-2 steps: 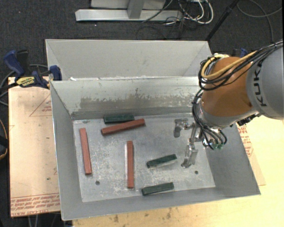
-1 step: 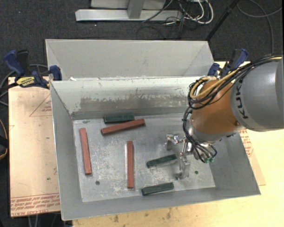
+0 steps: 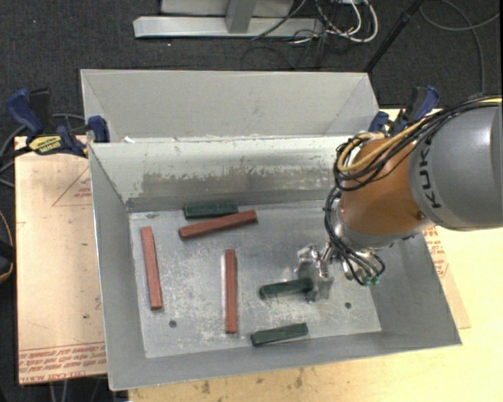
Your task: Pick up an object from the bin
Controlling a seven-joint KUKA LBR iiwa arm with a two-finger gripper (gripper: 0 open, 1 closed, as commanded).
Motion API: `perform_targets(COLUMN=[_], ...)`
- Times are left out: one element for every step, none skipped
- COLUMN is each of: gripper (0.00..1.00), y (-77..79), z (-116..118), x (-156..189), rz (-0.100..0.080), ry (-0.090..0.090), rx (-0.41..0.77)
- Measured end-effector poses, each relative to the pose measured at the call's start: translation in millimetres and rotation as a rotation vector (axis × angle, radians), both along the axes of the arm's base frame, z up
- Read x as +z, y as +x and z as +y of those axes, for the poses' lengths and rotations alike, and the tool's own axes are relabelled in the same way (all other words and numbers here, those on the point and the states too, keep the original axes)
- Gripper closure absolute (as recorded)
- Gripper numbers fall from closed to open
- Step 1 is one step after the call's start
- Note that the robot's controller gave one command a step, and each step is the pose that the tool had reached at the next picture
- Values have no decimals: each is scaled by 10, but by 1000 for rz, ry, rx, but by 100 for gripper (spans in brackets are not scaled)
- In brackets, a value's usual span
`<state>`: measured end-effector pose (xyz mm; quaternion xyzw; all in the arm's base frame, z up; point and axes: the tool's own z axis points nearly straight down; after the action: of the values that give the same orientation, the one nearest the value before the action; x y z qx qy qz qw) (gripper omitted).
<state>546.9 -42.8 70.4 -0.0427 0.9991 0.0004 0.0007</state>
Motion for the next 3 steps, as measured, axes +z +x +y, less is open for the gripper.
perform_targets(gripper=[100, 0, 0], y=[-113, -128, -179], z=[-52, -49, 317], x=[1406, 1363, -40], rz=[-9, -1, 7], ry=[-1, 0, 2], rx=[-63, -63, -17])
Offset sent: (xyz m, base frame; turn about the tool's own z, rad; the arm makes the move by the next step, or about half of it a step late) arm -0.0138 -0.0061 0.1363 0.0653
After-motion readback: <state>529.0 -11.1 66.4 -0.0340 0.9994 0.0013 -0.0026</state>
